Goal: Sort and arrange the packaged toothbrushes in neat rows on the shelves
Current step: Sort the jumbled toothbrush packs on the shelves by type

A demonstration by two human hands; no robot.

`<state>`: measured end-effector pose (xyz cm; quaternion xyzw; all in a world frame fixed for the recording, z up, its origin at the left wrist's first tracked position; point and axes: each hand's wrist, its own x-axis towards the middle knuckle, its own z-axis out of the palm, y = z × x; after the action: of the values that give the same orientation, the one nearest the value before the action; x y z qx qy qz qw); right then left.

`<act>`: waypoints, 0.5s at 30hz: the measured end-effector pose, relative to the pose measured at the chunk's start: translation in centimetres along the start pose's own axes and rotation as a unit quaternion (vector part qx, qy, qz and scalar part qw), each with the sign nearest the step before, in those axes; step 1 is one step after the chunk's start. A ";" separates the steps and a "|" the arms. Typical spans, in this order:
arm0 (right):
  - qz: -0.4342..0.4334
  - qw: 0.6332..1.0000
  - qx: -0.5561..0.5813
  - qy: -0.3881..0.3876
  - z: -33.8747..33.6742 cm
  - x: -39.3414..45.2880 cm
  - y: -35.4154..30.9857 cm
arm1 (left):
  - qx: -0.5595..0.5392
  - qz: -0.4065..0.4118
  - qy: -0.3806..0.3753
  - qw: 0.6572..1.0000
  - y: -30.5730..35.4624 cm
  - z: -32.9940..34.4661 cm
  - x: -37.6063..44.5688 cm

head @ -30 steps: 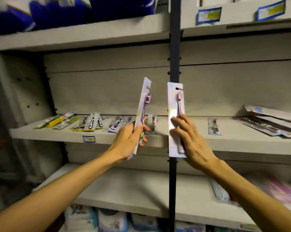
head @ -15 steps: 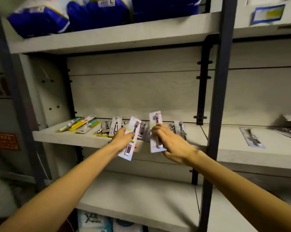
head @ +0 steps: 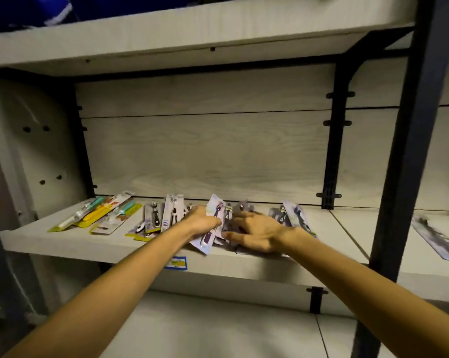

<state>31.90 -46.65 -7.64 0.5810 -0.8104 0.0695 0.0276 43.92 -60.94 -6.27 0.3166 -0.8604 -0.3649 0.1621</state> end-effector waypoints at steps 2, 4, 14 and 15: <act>0.010 1.000 -0.007 -0.002 -0.2 0.7 0.2 | 0.032 -0.009 0.003 0.999 -0.2 0.4 0.8; 0.032 0.999 0.010 0.002 -0.4 0.7 0.3 | 0.047 -0.004 0.003 0.999 -0.4 0.7 1.1; 0.122 0.989 -0.037 0.076 -1.9 -6.2 -1.4 | 0.124 0.121 -0.040 0.984 -1.7 -0.5 -2.4; 0.133 0.987 -0.045 0.083 -1.7 -7.4 -1.8 | 0.145 0.142 -0.042 0.978 -2.1 -0.5 -3.1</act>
<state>35.89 -40.02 -6.76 0.4584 -0.8778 0.0835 0.1112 47.43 -60.25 -7.58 0.1960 -0.9464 -0.2226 0.1283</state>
